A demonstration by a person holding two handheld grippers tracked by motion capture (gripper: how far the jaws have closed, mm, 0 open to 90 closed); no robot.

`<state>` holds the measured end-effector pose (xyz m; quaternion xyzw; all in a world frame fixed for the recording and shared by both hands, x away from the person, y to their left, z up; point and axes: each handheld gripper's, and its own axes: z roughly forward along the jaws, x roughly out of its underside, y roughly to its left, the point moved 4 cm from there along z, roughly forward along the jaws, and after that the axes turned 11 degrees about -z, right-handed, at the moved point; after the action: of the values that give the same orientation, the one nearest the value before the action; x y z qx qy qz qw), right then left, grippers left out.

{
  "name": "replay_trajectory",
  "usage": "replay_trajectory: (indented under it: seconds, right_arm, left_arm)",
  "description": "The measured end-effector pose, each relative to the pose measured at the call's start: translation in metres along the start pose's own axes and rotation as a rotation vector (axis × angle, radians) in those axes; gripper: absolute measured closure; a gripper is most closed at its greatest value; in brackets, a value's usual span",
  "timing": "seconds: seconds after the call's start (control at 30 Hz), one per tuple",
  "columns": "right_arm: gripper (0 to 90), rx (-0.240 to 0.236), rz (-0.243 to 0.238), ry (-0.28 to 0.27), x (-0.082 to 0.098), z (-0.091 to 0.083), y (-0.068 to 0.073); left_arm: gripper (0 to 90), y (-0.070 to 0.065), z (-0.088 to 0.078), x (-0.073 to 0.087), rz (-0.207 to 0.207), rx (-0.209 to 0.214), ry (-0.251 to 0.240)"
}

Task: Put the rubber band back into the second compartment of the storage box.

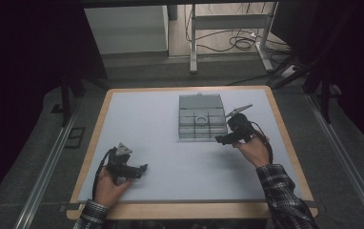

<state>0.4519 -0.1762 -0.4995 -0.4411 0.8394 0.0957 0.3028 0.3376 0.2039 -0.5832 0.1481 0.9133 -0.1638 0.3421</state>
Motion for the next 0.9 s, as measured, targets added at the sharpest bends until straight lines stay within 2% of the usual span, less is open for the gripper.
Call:
replay_trajectory:
  seconds: [0.33,0.9]
  right_arm:
    - [15.5,0.008,0.01,0.028,0.017,-0.004,-0.003]
    - [11.2,0.013,0.003,0.033,0.03,-0.016,-0.001]
  left_arm:
    - [2.4,0.0,0.0,0.0,0.001,0.0,0.001]
    - [2.4,0.0,0.0,0.0,0.001,-0.001,0.0]
